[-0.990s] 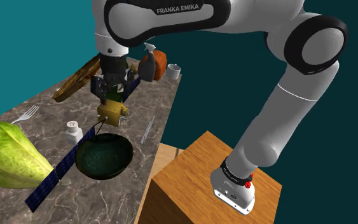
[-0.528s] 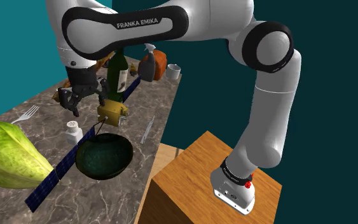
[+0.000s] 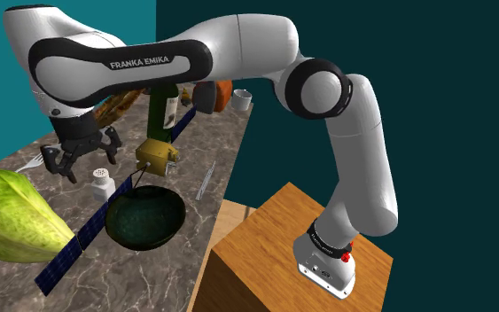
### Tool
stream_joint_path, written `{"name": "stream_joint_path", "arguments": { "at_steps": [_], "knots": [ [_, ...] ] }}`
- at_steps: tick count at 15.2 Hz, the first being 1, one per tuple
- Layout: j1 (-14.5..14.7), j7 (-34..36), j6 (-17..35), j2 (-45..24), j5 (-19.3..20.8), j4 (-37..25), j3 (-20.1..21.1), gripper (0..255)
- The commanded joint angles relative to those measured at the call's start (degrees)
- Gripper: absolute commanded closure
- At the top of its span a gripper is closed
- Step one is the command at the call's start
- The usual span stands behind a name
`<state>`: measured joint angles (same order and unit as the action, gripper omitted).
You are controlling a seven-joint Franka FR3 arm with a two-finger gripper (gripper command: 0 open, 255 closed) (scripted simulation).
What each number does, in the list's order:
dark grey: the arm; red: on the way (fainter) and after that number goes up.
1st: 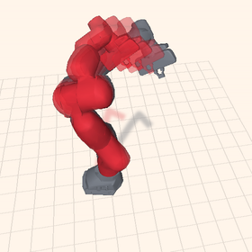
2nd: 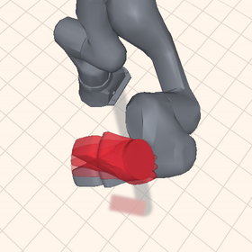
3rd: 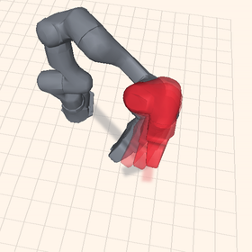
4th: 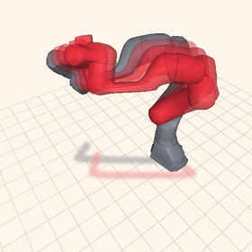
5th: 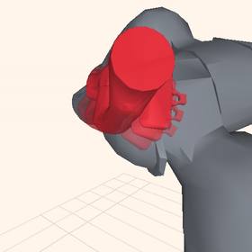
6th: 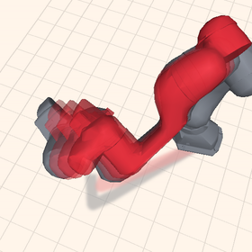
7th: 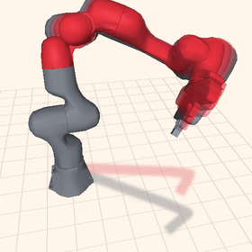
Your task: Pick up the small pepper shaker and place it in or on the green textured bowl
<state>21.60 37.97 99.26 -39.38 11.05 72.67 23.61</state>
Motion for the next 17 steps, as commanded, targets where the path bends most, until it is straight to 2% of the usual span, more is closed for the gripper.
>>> {"name": "stream_joint_path", "arguments": {
  "at_steps": [1, 6, 13, 14, 17],
  "knots": [
    [0.1, 0.1, 0.9, -0.7, 0.2, 0.2, -0.1, 0],
    [-0.2, 0.3, 4.3, -0.8, 0.4, 3.6, -0.3, 0],
    [-0.2, 0.3, 4.3, -0.8, 0.4, 3.6, -0.3, 0],
    [-0.2, 0.3, 4.3, -0.8, 0.4, 3.6, -0.3, 255],
    [-0.2, 0.3, 4.3, -0.8, 0.4, 3.6, -0.3, 255]
  ]
}}
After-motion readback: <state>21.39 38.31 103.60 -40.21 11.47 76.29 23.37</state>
